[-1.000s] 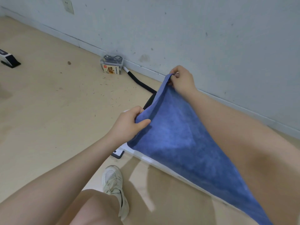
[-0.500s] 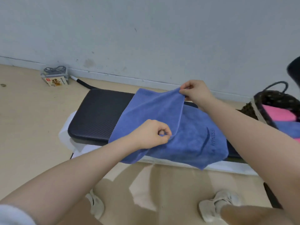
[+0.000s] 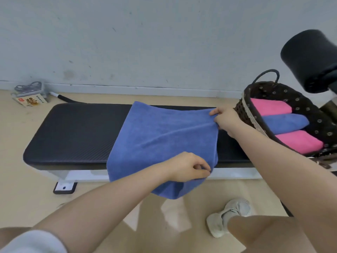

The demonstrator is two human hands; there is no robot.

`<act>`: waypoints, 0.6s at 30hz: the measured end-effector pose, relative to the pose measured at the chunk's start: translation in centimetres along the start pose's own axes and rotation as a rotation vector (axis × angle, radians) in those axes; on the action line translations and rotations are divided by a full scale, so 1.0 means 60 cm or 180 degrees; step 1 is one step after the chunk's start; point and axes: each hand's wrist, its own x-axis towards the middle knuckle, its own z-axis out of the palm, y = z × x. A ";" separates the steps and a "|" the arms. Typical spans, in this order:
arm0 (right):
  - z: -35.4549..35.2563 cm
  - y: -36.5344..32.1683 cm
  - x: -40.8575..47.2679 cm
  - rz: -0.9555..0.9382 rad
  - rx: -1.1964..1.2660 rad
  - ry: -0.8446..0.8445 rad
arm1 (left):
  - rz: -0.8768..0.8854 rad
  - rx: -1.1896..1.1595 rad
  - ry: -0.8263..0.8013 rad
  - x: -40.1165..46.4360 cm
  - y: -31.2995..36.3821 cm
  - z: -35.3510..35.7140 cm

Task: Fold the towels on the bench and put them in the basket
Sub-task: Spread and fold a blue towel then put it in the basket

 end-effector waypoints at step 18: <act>0.027 0.036 0.032 0.0456 -0.0322 0.0268 | -0.1118 0.2137 0.1304 0.108 -0.197 -0.260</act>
